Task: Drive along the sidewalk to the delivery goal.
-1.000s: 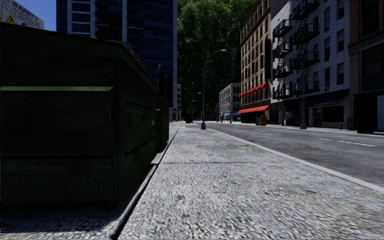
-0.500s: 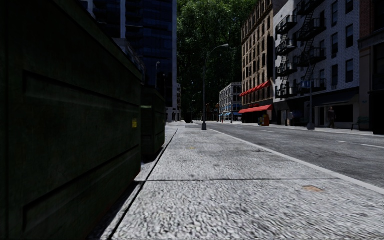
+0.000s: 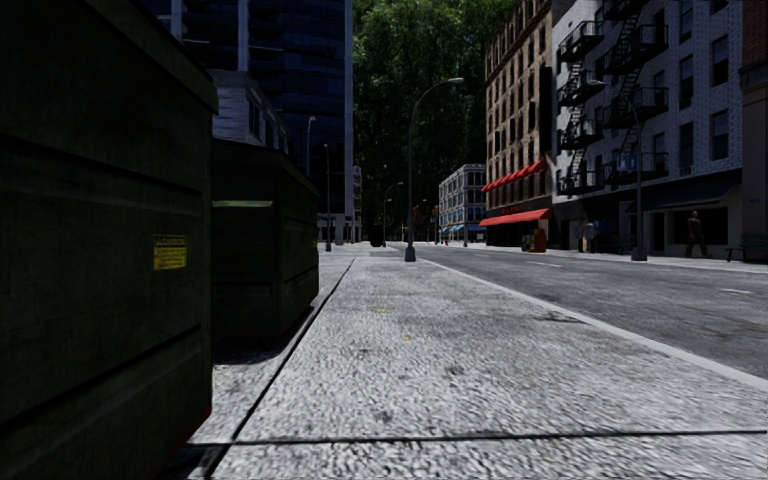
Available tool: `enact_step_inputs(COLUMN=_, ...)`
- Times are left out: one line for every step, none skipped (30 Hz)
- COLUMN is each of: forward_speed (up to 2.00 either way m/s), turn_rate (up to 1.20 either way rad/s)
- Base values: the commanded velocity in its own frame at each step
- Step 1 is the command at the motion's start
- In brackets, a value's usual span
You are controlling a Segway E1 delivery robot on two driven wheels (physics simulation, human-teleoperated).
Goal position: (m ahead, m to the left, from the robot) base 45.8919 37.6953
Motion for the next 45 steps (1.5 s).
enact_step_inputs(forward_speed=2.0, turn_rate=0.0)
enact_step_inputs(forward_speed=2.0, turn_rate=0.0)
enact_step_inputs(forward_speed=2.0, turn_rate=0.0)
enact_step_inputs(forward_speed=2.0, turn_rate=0.0)
enact_step_inputs(forward_speed=2.0, turn_rate=0.0)
enact_step_inputs(forward_speed=2.0, turn_rate=0.0)
enact_step_inputs(forward_speed=2.0, turn_rate=0.0)
enact_step_inputs(forward_speed=2.0, turn_rate=0.0)
enact_step_inputs(forward_speed=2.0, turn_rate=0.0)
enact_step_inputs(forward_speed=2.0, turn_rate=0.0)
enact_step_inputs(forward_speed=2.0, turn_rate=0.0)
enact_step_inputs(forward_speed=2.0, turn_rate=0.0)
enact_step_inputs(forward_speed=2.0, turn_rate=0.0)
enact_step_inputs(forward_speed=2.0, turn_rate=0.0)
enact_step_inputs(forward_speed=2.0, turn_rate=0.0)
enact_step_inputs(forward_speed=2.0, turn_rate=0.0)
enact_step_inputs(forward_speed=2.0, turn_rate=0.0)
enact_step_inputs(forward_speed=2.0, turn_rate=0.0)
enact_step_inputs(forward_speed=2.0, turn_rate=0.0)
enact_step_inputs(forward_speed=2.0, turn_rate=0.0)
enact_step_inputs(forward_speed=2.0, turn_rate=0.0)
enact_step_inputs(forward_speed=2.0, turn_rate=0.0)
enact_step_inputs(forward_speed=2.0, turn_rate=0.0)
enact_step_inputs(forward_speed=2.0, turn_rate=0.0)
enact_step_inputs(forward_speed=2.0, turn_rate=0.0)
enact_step_inputs(forward_speed=2.0, turn_rate=0.0)
enact_step_inputs(forward_speed=2.0, turn_rate=0.0)
enact_step_inputs(forward_speed=2.0, turn_rate=0.0)
enact_step_inputs(forward_speed=2.0, turn_rate=0.0)
enact_step_inputs(forward_speed=2.0, turn_rate=0.0)
enact_step_inputs(forward_speed=2.0, turn_rate=0.0)
enact_step_inputs(forward_speed=2.0, turn_rate=0.0)
enact_step_inputs(forward_speed=2.0, turn_rate=0.0)
enact_step_inputs(forward_speed=2.0, turn_rate=0.0)
enact_step_inputs(forward_speed=2.0, turn_rate=0.0)
enact_step_inputs(forward_speed=2.0, turn_rate=0.0)
enact_step_inputs(forward_speed=2.0, turn_rate=0.0)
enact_step_inputs(forward_speed=2.0, turn_rate=0.0)
enact_step_inputs(forward_speed=2.0, turn_rate=0.0)
enact_step_inputs(forward_speed=2.0, turn_rate=0.0)
enact_step_inputs(forward_speed=2.0, turn_rate=0.0)
enact_step_inputs(forward_speed=2.0, turn_rate=0.0)
enact_step_inputs(forward_speed=2.0, turn_rate=0.0)
enact_step_inputs(forward_speed=2.0, turn_rate=0.0)
enact_step_inputs(forward_speed=2.0, turn_rate=0.0)
